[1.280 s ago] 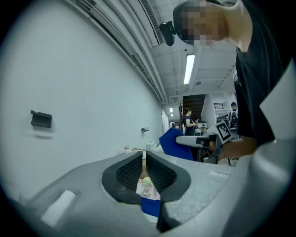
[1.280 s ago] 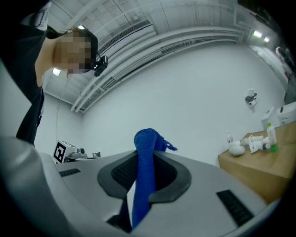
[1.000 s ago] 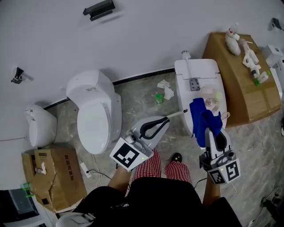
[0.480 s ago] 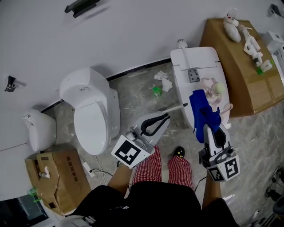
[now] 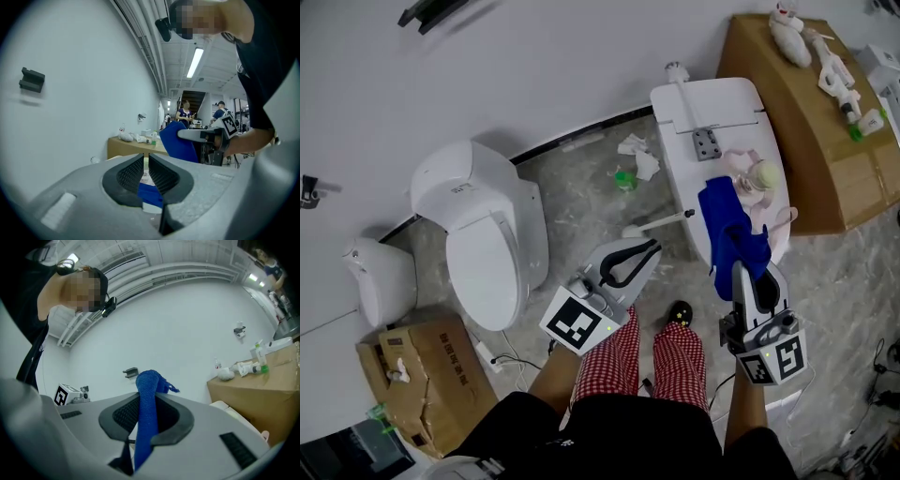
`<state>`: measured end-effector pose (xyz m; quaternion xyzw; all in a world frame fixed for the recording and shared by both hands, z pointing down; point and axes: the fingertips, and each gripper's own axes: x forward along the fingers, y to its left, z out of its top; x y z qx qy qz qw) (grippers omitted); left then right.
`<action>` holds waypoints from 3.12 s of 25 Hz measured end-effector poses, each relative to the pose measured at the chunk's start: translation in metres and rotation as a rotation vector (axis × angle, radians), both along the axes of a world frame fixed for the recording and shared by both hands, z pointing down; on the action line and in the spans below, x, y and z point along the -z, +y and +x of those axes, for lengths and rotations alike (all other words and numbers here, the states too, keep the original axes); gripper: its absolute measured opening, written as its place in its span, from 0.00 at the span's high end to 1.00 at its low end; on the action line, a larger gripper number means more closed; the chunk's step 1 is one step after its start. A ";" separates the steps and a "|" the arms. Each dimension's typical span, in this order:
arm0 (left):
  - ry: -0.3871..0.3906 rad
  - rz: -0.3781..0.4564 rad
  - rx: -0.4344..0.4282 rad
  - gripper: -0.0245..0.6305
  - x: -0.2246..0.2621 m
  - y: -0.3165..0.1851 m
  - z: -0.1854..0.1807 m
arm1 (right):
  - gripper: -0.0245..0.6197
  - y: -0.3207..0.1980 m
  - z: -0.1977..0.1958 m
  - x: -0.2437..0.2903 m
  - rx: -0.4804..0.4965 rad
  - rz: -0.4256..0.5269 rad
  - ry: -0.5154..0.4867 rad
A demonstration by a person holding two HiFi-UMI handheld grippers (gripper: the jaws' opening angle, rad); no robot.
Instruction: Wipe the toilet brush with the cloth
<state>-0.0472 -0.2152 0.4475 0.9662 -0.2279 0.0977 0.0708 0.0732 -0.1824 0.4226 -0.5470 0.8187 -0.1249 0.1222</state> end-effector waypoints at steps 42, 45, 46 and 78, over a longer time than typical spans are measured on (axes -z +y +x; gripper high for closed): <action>-0.145 -0.015 -0.109 0.82 -0.198 -0.051 0.033 | 0.86 -0.034 0.007 -0.159 -0.035 -0.153 -0.034; -0.140 -0.037 -0.109 0.81 -0.210 -0.054 0.035 | 0.86 -0.036 0.009 -0.167 -0.030 -0.163 -0.025; -0.133 -0.043 -0.109 0.81 -0.213 -0.055 0.036 | 0.86 -0.036 0.010 -0.170 -0.030 -0.165 -0.022; -0.212 -0.108 -0.223 0.79 -0.342 -0.078 0.062 | 0.86 -0.074 0.022 -0.243 -0.011 -0.226 -0.136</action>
